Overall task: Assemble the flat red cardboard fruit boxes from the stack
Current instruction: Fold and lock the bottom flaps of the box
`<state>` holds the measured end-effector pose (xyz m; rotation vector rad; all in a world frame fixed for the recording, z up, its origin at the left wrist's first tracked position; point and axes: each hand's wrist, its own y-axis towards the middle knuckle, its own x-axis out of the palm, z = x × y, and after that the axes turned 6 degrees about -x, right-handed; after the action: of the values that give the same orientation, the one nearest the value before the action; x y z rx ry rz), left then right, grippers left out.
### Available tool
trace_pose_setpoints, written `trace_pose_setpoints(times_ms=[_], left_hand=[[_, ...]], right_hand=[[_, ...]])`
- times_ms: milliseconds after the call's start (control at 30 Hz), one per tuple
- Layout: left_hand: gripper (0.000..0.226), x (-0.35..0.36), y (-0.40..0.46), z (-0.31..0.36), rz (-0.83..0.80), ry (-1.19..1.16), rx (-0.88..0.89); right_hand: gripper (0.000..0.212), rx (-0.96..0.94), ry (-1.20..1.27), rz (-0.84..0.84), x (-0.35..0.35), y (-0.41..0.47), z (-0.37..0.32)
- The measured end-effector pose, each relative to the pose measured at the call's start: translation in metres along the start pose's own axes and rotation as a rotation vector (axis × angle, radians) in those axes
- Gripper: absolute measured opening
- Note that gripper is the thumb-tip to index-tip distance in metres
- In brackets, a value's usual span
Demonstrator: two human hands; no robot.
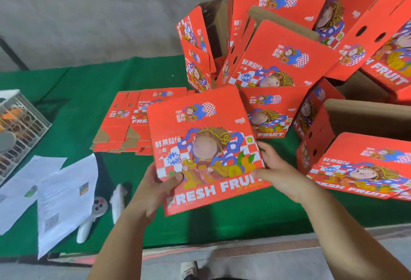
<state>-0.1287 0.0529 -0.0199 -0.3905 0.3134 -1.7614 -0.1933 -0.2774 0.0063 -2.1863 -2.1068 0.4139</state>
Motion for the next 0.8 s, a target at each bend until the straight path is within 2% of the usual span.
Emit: trace_pose_setpoints(times_ms=[67, 133, 200, 333, 500, 600, 800], left_hand=[[0.067, 0.0, 0.006, -0.01, 0.019, 0.214, 0.057], [0.051, 0.008, 0.011, -0.015, 0.115, 0.421, 0.125], [0.035, 0.022, 0.014, -0.019, 0.196, 0.477, 0.206], [0.043, 0.061, 0.02, -0.024, 0.004, 0.348, 0.249], [0.063, 0.118, 0.028, -0.017, -0.19, 0.269, 0.091], [0.074, 0.152, 0.032, -0.008, -0.318, 0.315, 0.078], [0.091, 0.195, 0.035, -0.005, -0.455, 0.399, 0.01]], right_hand=[[0.06, 0.028, -0.02, 0.135, 0.006, -0.002, 0.016], [0.055, 0.035, 0.004, 0.273, 0.008, -0.002, 0.028], [0.054, 0.044, -0.033, 0.377, 0.007, -0.002, 0.037], [0.048, 0.179, -0.197, 0.57, -0.008, 0.002, 0.052], [0.044, 0.227, -0.015, 0.854, -0.039, -0.003, 0.059], [0.037, 0.278, 0.056, 1.018, -0.062, -0.01, 0.063], [0.055, 0.232, 0.183, 1.17, -0.076, -0.024, 0.061]])
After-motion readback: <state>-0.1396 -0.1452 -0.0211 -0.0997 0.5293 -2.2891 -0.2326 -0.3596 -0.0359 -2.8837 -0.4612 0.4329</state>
